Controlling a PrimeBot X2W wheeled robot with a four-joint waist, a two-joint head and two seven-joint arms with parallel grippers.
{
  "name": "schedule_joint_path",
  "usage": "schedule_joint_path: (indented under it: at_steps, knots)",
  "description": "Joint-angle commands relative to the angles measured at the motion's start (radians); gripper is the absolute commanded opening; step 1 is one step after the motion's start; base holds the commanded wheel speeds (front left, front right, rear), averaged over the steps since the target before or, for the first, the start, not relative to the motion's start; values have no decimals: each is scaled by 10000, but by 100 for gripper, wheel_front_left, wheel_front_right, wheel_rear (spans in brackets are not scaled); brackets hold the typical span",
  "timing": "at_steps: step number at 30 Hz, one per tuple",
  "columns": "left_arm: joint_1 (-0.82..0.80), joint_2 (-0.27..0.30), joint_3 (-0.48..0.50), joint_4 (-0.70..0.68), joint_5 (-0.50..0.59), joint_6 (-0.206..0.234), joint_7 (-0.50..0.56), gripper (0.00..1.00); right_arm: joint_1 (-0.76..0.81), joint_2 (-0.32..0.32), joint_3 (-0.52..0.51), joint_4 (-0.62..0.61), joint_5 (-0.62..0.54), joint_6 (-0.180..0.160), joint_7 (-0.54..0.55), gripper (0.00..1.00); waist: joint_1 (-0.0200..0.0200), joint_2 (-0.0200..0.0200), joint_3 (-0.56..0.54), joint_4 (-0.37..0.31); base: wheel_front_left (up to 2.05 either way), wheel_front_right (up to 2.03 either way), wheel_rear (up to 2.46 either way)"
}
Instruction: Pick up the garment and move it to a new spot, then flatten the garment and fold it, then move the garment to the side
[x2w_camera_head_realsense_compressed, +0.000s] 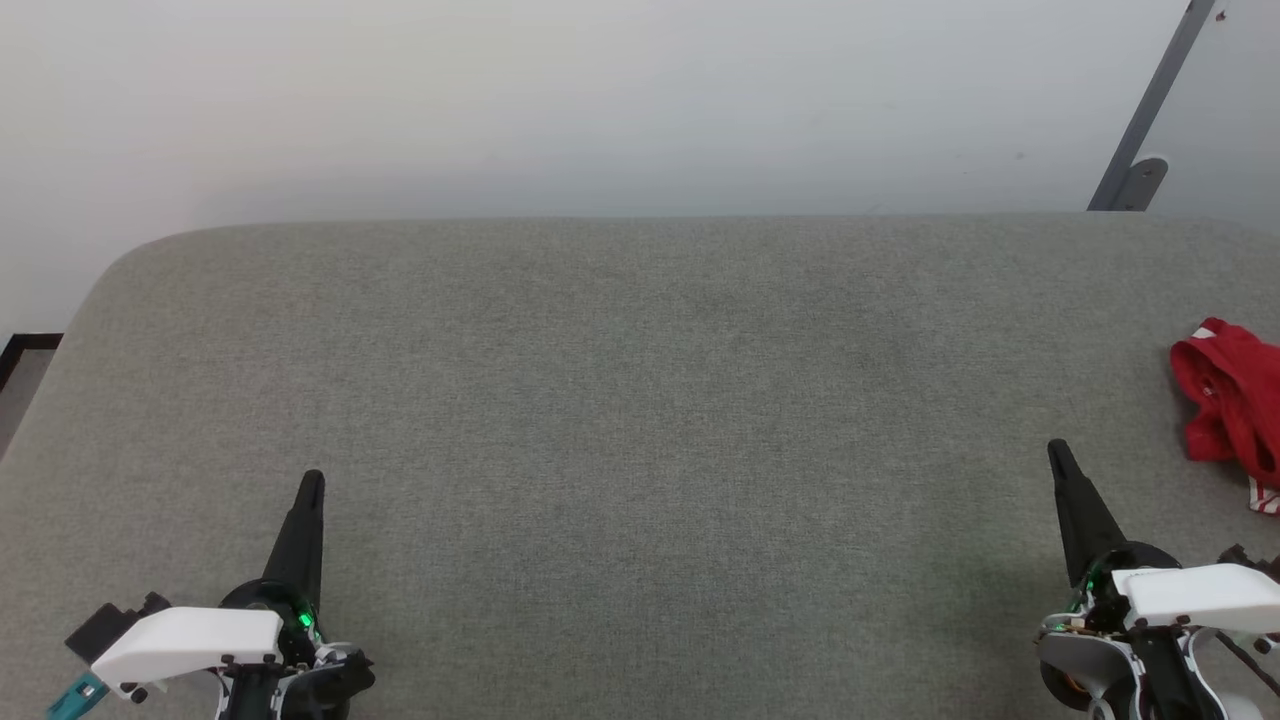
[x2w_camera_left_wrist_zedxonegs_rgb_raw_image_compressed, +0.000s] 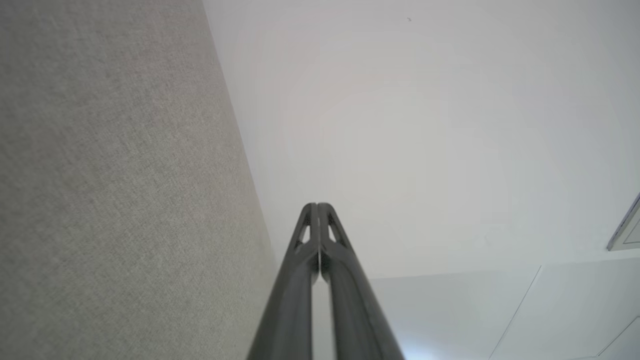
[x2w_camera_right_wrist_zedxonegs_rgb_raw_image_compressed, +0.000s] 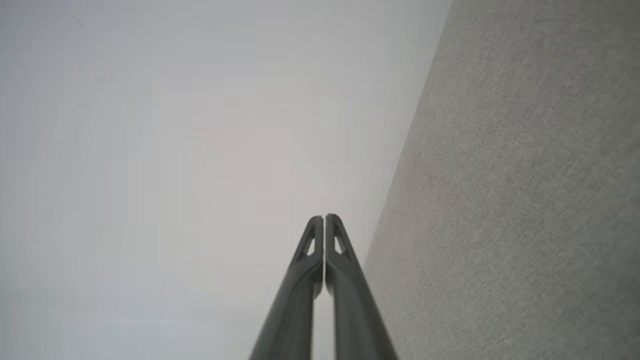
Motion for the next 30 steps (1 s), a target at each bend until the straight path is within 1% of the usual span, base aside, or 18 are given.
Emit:
schedule_joint_path:
  at_steps: [1,13,30]
  knots:
    - [-231,-5,38,3,-167,19,71,0,-108,59,9,33,193,1,59,0,0,-1,2,-14,0,0,0]
    - [-351,-87,104,86,-894,21,294,0,-222,126,22,118,895,0,200,0,0,-1,15,-125,0,0,0]
    - [-345,-106,132,83,-836,20,311,0,-191,117,17,115,863,0,190,0,0,-1,15,-127,0,0,0]
